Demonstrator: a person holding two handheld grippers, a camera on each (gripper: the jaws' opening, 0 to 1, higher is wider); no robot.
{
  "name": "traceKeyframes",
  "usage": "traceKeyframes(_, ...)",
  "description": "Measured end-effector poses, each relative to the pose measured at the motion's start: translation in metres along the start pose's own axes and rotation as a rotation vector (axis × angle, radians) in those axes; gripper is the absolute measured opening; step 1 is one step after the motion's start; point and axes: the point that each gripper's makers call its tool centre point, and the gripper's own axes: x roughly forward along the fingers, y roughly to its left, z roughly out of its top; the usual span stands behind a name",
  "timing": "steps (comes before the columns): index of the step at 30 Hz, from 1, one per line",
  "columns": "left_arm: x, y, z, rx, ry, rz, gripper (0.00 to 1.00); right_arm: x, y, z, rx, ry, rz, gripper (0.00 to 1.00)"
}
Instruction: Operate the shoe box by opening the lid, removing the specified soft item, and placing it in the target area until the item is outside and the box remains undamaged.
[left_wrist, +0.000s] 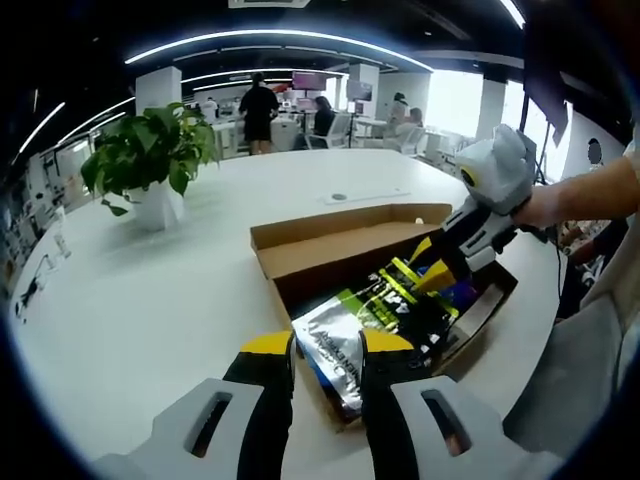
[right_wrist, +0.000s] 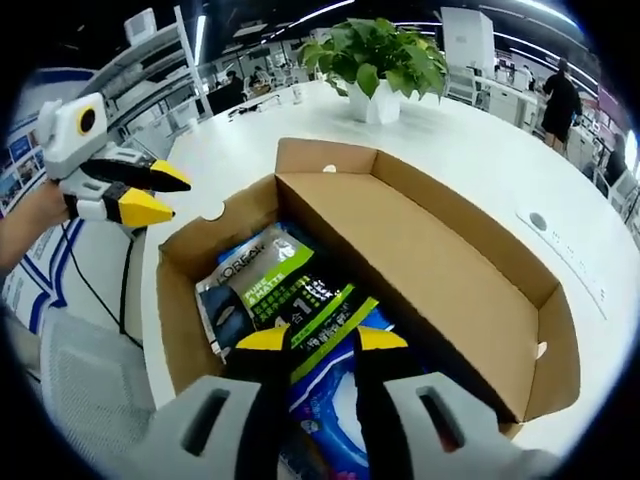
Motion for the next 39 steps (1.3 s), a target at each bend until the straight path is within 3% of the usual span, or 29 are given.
traceKeyframes(9,-0.0013,-0.0004,-0.0008,0.000,0.001,0.000,0.23,0.0000,0.0036,0.0010,-0.059,0.024,0.015,0.18)
traceKeyframes(20,-0.0022,0.0009,-0.0002,0.004,-0.001,0.001,0.23,0.0019,0.0003,0.0005,-0.034,0.052,0.005,0.18)
traceKeyframes(39,-0.0050,0.0030,-0.0019,0.015,0.002,0.001,0.23,0.0041,-0.0003,-0.0018,-0.015,0.172,0.010,0.23)
